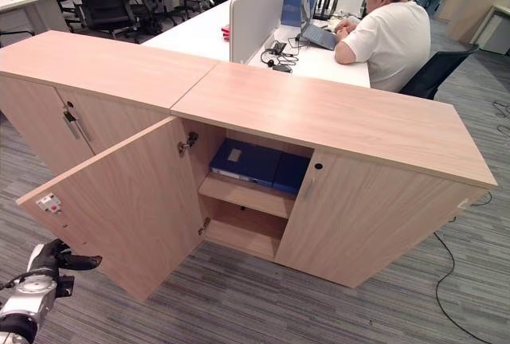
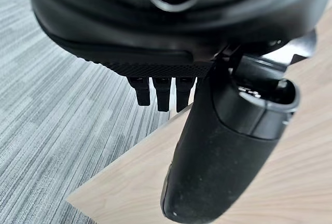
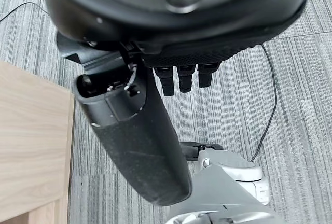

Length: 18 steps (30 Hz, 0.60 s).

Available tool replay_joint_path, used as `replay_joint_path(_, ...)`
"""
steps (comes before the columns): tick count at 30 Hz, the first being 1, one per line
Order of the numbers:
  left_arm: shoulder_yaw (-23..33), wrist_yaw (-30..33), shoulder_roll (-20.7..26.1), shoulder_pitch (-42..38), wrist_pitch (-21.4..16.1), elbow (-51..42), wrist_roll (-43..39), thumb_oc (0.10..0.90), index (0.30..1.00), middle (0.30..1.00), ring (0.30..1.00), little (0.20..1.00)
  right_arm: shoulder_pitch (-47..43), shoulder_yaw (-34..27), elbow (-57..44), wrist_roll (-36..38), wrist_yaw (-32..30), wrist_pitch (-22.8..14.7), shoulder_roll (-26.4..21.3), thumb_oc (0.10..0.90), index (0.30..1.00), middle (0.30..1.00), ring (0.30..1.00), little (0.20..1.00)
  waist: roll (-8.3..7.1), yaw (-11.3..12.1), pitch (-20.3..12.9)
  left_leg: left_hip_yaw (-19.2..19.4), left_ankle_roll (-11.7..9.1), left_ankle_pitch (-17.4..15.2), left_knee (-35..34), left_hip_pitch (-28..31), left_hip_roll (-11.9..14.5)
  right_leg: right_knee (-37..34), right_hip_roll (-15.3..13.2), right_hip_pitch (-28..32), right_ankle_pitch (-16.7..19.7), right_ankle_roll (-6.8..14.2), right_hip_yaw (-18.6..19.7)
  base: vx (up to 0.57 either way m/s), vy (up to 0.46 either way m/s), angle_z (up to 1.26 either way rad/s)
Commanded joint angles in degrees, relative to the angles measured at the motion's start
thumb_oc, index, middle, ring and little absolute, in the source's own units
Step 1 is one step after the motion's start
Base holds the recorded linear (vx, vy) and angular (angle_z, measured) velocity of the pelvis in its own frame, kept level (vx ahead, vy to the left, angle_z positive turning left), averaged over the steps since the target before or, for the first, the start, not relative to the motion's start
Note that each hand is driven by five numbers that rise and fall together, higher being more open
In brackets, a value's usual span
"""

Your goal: Put the empty folder in the office cabinet

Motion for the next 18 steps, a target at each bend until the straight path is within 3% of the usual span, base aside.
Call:
replay_joint_path(1, -3.83, -2.27, -0.76, -20.01, -9.02, -7.41, -0.32, 0.8, 0.9, 0.9, 0.9, 0.9, -3.29, 0.98, 0.73, 1.14, -0.31, -1.1, -2.83, 0.8, 0.9, 0.9, 0.9, 0.9, 4.93, -1.79, -1.59, 2.27, -1.15, -9.27, -0.07, 3.75, -0.64, 1.67, 2.17, -1.26, -5.06, 2.35, -2.0, 0.0, 0.0, 0.0)
replay_joint_path(4, -4.99, -2.62, -2.16, -19.37, -9.48, -12.88, -0.68, 0.8, 0.9, 0.9, 0.9, 0.9, -3.24, 0.97, 0.45, 1.47, -0.47, -1.28, -2.43, 0.8, 0.9, 0.9, 0.9, 0.9, 4.75, -1.85, -1.43, 2.36, -1.06, -9.3, -0.07, 3.77, -0.69, 1.81, 2.08, -1.4, -4.94, 2.37, -2.08, -0.01, 0.0, 0.08)
replay_joint_path(10, -10.85, -6.16, -9.78, -13.74, -11.31, -32.03, 2.75, 0.8, 0.9, 0.9, 0.9, 0.9, -2.17, -1.53, 0.77, 6.19, -0.07, -2.0, -0.19, 0.8, 0.9, 0.9, 0.9, 0.9, 3.97, -2.04, -0.87, 2.29, -0.71, -9.57, -0.07, 3.91, -0.77, 2.08, 1.82, -1.46, -4.76, 2.36, -2.08, -0.01, -0.008, 0.07)
replay_joint_path(13, -14.79, -8.43, -13.84, -9.28, -11.67, -34.43, 7.66, 0.8, 0.9, 0.9, 0.9, 0.9, -2.62, -2.47, 2.12, 8.43, -0.12, -2.02, 0.79, 0.8, 0.9, 0.9, 0.9, 0.9, 3.86, -1.95, -0.73, 2.35, -0.58, -9.76, -0.07, 4.12, -0.78, 1.94, 1.75, -1.37, -4.67, 2.33, -1.91, -0.01, -0.006, 0.12)
replay_joint_path(18, -21.0, -12.5, -17.22, -3.63, -12.26, -40.29, 7.04, 0.8, 0.9, 0.9, 0.9, 0.9, -3.31, -2.63, 2.65, 10.31, -1.21, -2.49, 1.85, 0.8, 0.9, 0.9, 0.9, 0.9, 3.66, -1.56, -0.4, 2.1, -0.36, -9.83, -0.07, 4.35, -0.85, 2.48, 1.74, -1.34, -4.9, 2.1, -1.98, 0.0, -0.009, 0.17)
